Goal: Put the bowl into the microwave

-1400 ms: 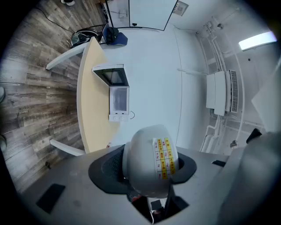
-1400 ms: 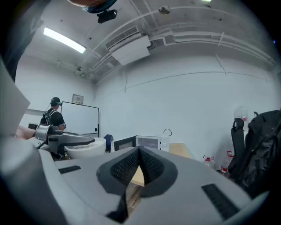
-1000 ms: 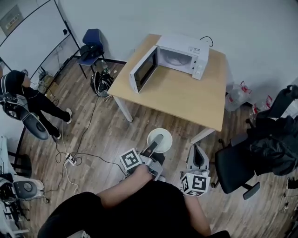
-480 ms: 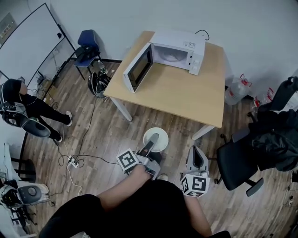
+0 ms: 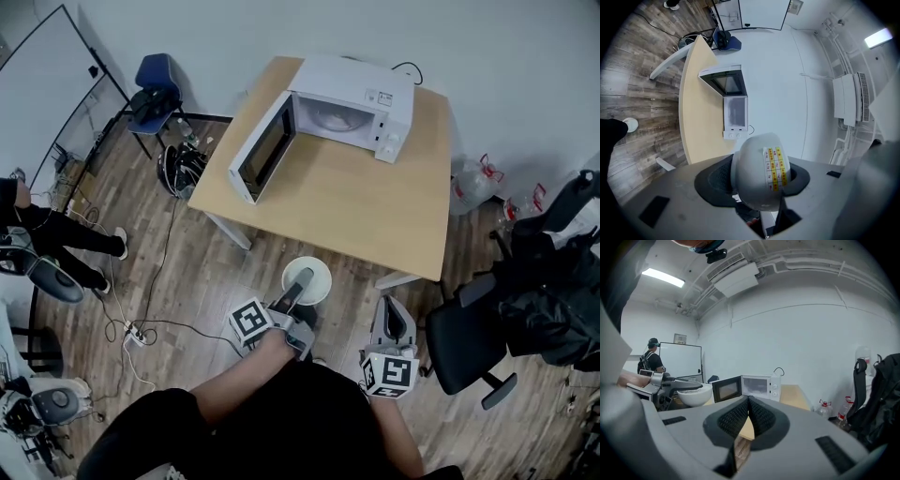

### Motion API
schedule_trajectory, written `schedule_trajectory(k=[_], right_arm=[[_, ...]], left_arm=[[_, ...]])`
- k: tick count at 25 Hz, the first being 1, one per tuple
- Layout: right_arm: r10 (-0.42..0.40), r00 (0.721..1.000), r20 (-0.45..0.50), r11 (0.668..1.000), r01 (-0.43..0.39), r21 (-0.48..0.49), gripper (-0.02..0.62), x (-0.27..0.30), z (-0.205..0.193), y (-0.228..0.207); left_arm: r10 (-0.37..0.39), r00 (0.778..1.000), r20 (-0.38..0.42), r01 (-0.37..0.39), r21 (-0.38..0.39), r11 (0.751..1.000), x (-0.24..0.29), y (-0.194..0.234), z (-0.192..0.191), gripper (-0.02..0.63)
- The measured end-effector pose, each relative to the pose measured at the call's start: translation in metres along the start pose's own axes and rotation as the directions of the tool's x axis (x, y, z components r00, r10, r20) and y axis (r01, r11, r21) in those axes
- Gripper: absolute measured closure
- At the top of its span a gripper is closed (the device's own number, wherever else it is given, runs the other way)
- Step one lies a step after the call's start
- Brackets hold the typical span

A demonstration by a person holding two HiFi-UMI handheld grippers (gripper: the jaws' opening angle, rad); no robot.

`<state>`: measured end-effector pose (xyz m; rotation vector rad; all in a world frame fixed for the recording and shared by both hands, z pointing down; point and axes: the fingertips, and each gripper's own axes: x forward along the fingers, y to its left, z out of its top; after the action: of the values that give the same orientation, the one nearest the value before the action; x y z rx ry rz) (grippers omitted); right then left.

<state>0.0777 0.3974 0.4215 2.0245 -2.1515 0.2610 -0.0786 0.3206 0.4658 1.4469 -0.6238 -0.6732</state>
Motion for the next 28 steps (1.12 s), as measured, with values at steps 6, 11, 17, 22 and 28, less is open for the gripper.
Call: schedule_trajectory(k=[6,11,17,22,28], right_arm=[[-0.006,1.000,-0.018,1.000,0.006,-0.018,0.535,0.076,0.028,-0.014],[-0.017,0.999,-0.047,1.000,0.017,-0.018,0.535,0.137,0.040,-0.021],[-0.052,0.997,-0.057,0.998,0.051,-0.029,0.535,0.197,0.059,-0.023],[-0.082,0.994,-0.065,0.996,0.081,-0.027,0.535,0.226,0.065,-0.027],[-0.114,0.992,-0.059,0.993,0.112,-0.036,0.535,0.251,0.077,-0.043]], left_arm=[[-0.090,0.995,-0.047,0.091,0.021,0.996,0.070,-0.027,0.039,0.399],[-0.056,0.997,-0.058,0.056,0.011,0.998,0.117,-0.017,0.081,0.399],[-0.014,0.993,-0.120,0.016,0.014,1.000,0.172,-0.002,0.129,0.399],[0.015,0.988,-0.156,-0.014,0.011,1.000,0.208,0.011,0.149,0.399],[0.091,0.982,-0.164,-0.088,0.022,0.996,0.234,0.037,0.165,0.399]])
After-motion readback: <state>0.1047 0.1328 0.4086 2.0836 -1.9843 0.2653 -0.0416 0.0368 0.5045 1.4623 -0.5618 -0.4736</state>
